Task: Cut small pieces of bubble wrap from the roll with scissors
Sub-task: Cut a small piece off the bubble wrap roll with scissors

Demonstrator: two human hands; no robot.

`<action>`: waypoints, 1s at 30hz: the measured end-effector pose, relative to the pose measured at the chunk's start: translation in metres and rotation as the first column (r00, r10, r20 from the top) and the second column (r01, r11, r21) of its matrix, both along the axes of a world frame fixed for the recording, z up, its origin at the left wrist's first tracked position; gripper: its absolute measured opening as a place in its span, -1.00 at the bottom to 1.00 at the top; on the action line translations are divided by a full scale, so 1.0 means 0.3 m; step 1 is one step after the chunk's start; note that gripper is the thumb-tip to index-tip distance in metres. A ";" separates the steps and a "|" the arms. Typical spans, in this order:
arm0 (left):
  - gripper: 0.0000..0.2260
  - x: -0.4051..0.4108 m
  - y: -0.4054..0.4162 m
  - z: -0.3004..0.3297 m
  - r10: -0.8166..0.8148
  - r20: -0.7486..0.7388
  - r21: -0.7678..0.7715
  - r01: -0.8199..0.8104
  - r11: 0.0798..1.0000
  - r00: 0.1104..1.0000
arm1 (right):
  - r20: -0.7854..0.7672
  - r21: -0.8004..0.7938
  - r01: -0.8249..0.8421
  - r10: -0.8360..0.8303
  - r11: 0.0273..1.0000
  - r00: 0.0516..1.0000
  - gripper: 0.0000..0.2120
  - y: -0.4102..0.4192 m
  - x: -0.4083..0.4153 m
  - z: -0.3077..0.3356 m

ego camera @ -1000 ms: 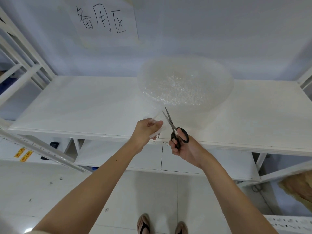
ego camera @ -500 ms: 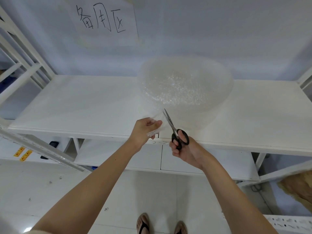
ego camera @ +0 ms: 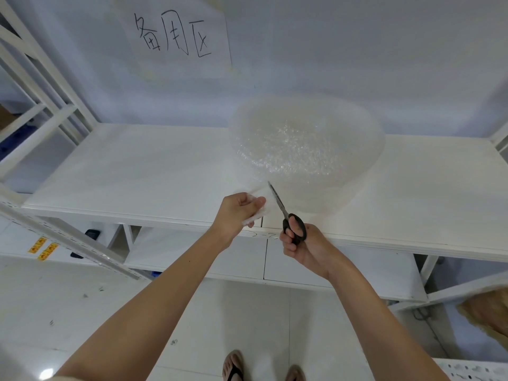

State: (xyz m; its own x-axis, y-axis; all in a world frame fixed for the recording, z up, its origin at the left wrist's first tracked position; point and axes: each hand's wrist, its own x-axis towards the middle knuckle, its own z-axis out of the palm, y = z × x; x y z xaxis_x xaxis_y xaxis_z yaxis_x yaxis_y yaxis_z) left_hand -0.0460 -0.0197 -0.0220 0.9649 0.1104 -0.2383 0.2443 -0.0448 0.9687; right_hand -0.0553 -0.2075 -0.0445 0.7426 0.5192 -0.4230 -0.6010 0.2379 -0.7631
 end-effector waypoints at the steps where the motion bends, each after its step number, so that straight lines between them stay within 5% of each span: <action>1: -0.77 0.001 0.001 0.004 -0.002 0.002 0.011 0.002 1.000 1.000 | -0.004 0.005 -0.005 0.005 1.000 1.000 -0.53 0.001 -0.002 -0.001; 10: -0.74 0.000 0.021 0.025 0.023 0.017 0.013 -0.024 1.000 1.000 | -0.015 -0.019 -0.190 0.190 0.982 0.982 -0.33 -0.028 -0.021 -0.002; 15: -0.78 -0.010 0.020 0.014 0.037 0.017 0.005 -0.037 0.999 0.999 | -0.033 -0.029 -0.202 0.201 0.979 0.979 -0.42 -0.027 -0.025 -0.006; 30: -0.86 -0.027 0.003 0.001 -0.032 -0.054 -0.111 0.026 0.993 0.998 | -0.087 0.050 -0.073 0.077 0.996 0.993 -0.43 0.008 0.021 0.009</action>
